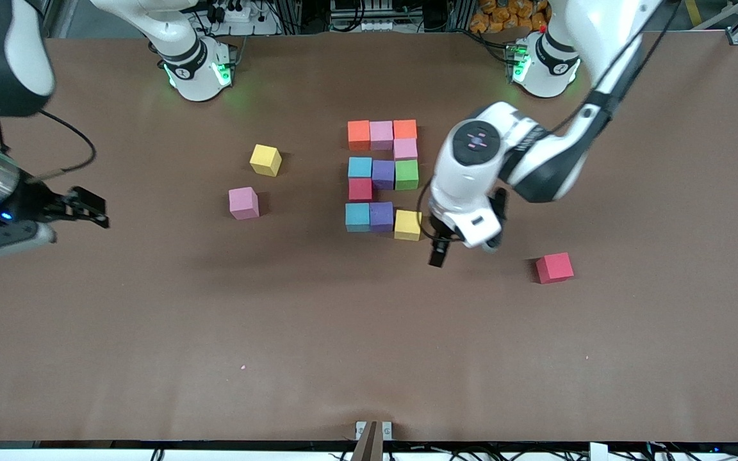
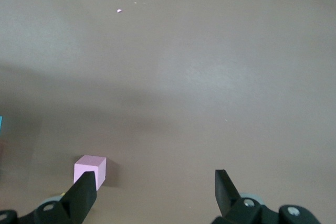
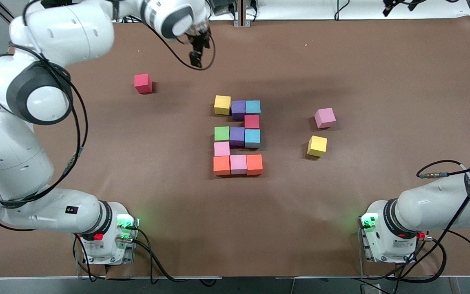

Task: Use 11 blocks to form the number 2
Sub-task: 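Open the left gripper off the yellow block and withdraw it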

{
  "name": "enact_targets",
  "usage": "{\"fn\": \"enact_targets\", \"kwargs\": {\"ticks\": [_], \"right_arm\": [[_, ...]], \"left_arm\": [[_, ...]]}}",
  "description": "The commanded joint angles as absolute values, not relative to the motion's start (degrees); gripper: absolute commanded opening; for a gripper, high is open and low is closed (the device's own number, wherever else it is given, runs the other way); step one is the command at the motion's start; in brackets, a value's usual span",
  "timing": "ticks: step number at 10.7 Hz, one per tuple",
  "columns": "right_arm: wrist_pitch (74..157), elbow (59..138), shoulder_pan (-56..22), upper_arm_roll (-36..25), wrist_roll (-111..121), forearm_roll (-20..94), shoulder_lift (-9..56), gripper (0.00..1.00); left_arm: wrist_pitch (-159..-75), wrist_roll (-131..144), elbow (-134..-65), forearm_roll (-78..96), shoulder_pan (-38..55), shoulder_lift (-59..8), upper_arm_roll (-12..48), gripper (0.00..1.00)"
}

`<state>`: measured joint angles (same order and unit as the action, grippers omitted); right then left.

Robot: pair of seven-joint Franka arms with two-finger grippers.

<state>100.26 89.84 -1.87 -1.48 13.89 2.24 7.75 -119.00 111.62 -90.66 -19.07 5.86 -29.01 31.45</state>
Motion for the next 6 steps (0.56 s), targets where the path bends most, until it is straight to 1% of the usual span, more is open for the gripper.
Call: {"fn": "enact_targets", "kwargs": {"ticks": [1,4,6], "right_arm": [[97.40,89.14,-1.23,-2.45,12.84,1.85,5.97,1.00],[91.95,84.39,-2.55,-7.20,12.75,2.19,5.98,1.00],[90.88,84.37,-3.95,-8.43,12.66,2.20,5.10,1.00]], "left_arm": [[-112.96,97.19,-88.16,-18.10,3.70,-27.87,31.99,1.00],[-110.92,76.90,-87.80,-18.46,-1.04,-25.32,31.90,1.00],[-110.57,62.21,-87.80,-18.72,-4.11,-23.39,31.73,1.00]]}}
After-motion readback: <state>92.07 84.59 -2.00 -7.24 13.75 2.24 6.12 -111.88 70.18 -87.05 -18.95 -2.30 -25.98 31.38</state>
